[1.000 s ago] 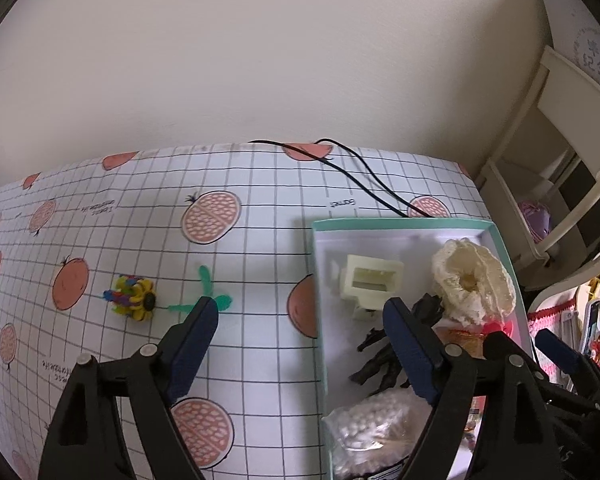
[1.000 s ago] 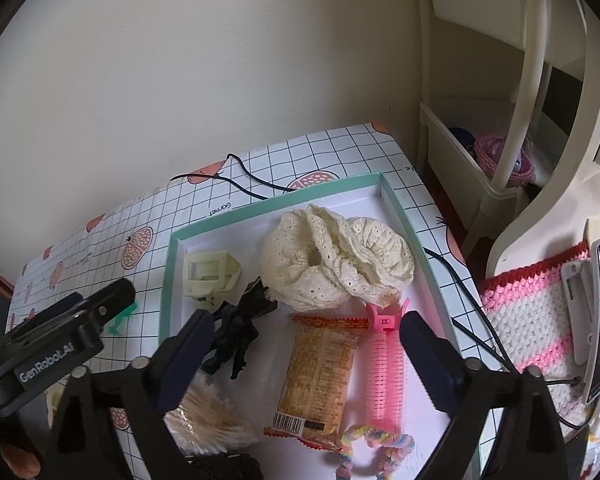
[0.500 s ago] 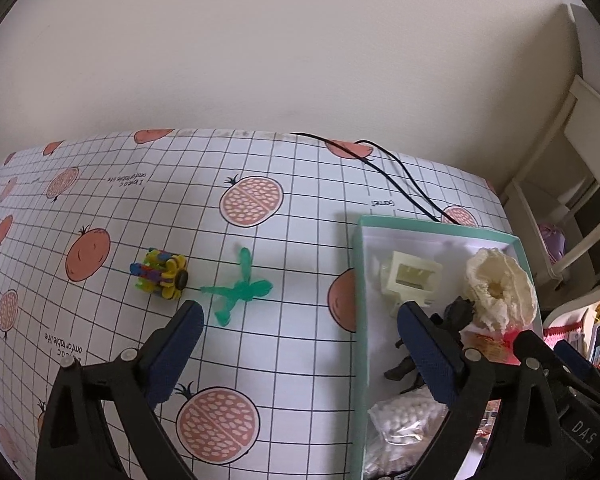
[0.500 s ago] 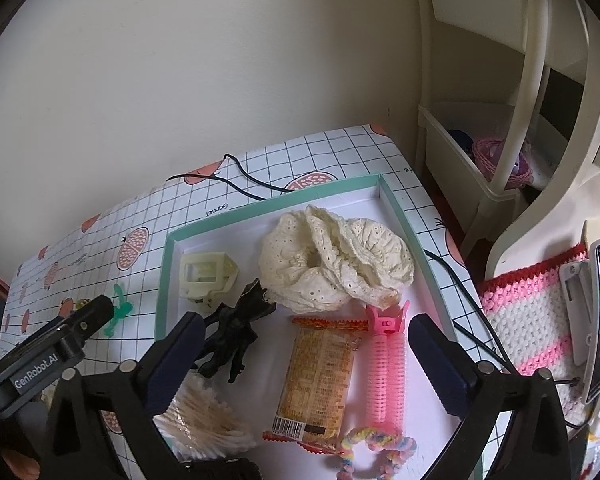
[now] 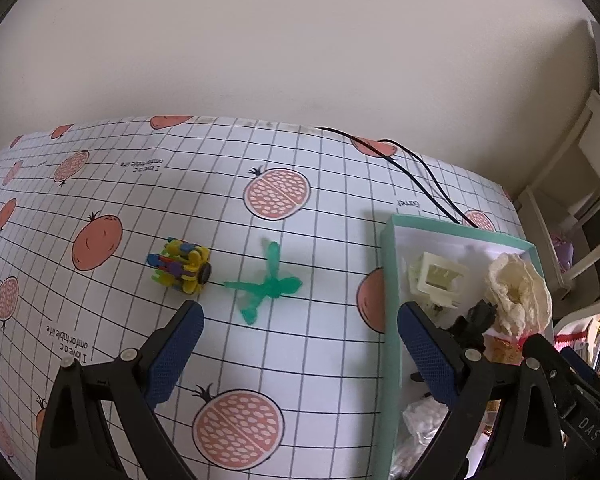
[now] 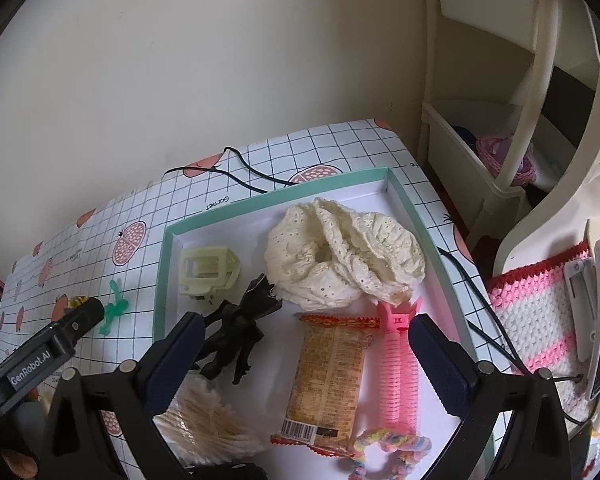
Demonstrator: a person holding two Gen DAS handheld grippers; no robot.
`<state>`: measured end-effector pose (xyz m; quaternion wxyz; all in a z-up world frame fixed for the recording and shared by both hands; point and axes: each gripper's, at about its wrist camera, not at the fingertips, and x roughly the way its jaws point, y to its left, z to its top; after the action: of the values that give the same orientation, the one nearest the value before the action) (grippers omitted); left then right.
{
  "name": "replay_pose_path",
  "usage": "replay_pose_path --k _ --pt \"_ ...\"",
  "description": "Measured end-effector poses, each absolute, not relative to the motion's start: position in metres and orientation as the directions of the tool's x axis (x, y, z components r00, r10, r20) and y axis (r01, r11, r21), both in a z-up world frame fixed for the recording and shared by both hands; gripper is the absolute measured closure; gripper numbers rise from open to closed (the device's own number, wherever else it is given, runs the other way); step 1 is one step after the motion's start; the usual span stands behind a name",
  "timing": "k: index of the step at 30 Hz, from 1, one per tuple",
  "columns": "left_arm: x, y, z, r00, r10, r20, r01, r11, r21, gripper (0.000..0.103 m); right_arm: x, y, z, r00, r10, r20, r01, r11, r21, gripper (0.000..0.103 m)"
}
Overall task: Organize objects
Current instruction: 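Withdraw both tools from the tray toward the block toy and green propeller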
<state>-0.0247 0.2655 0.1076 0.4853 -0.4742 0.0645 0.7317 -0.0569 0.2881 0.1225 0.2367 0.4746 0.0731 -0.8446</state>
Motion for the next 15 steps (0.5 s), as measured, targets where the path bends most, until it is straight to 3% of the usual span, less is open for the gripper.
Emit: replay_pose_path --k 15 --pt "-0.104 0.227 0.072 -0.132 0.609 -0.782 -0.633 -0.659 -0.406 0.005 -0.04 0.257 0.132 -0.45 -0.36 -0.817 0.51 -0.855 0.095 0.0"
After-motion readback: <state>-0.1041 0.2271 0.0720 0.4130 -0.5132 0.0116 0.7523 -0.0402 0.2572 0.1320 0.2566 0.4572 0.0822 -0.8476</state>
